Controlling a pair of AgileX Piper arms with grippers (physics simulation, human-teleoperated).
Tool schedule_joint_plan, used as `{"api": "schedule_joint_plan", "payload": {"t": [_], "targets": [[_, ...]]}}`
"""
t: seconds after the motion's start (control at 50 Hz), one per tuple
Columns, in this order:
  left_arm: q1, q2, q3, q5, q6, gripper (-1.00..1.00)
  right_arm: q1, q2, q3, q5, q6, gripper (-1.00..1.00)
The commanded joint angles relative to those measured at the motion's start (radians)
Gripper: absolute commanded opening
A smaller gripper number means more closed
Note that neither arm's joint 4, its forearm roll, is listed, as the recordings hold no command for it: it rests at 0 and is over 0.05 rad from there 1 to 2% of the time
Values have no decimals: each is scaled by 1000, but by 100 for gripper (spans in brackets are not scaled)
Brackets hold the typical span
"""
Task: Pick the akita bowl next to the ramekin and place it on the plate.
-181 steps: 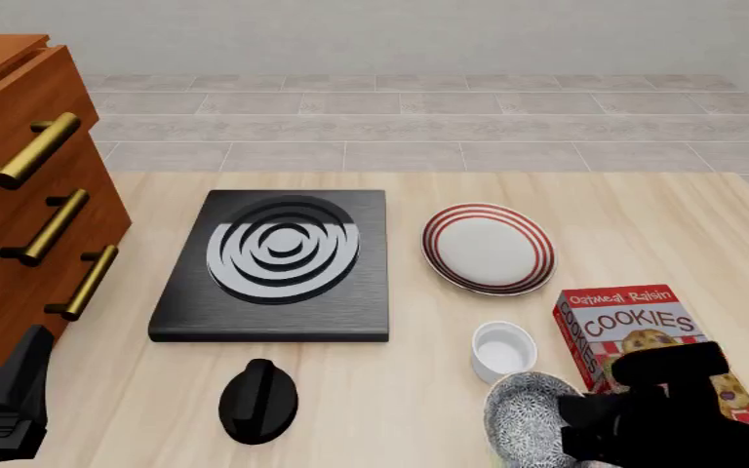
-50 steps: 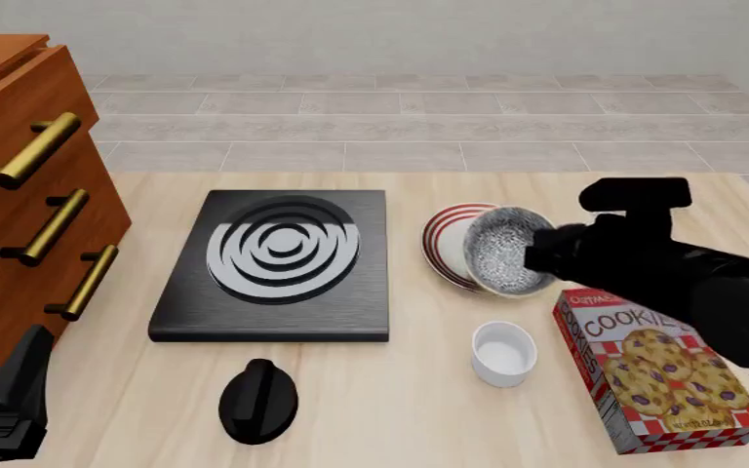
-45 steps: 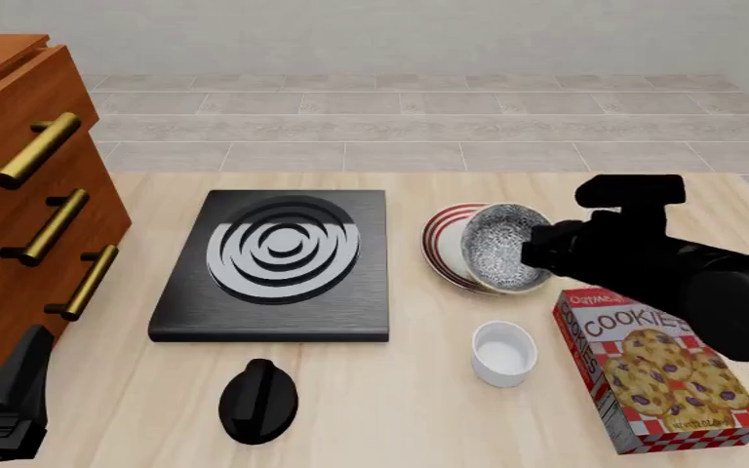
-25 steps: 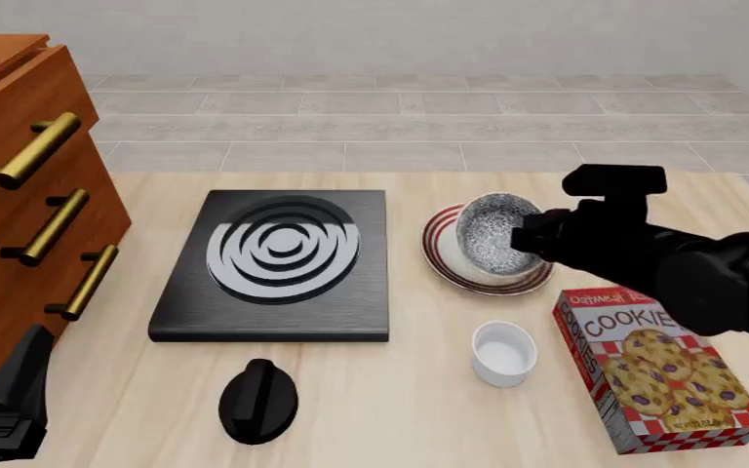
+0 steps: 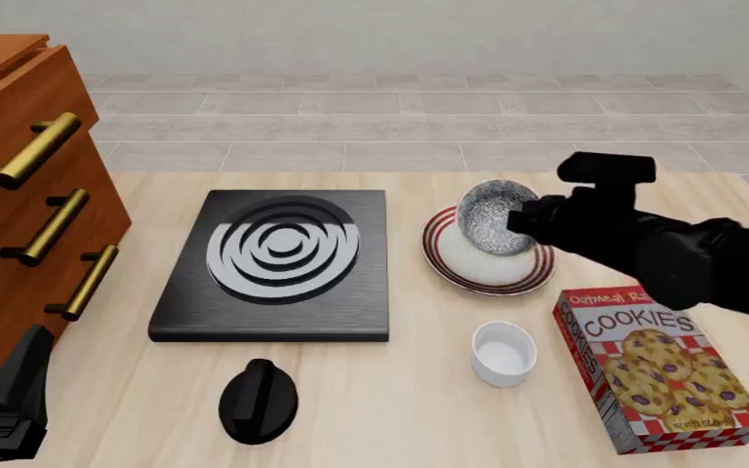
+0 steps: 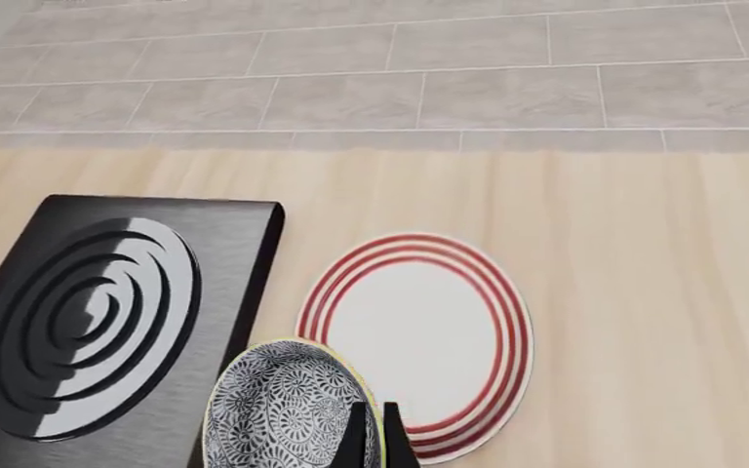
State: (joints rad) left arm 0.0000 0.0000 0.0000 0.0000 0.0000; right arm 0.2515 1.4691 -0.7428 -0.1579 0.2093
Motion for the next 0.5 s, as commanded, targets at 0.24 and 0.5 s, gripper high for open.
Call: {"api": "schedule_joint_plan", "payload": {"t": [0.24, 0.5], "targets": [[0, 0, 0, 0, 0, 100, -31, 116, -65, -56, 6, -100], [0, 0, 0, 0, 0, 100, -66, 194, -75, -110, 15, -100]]}}
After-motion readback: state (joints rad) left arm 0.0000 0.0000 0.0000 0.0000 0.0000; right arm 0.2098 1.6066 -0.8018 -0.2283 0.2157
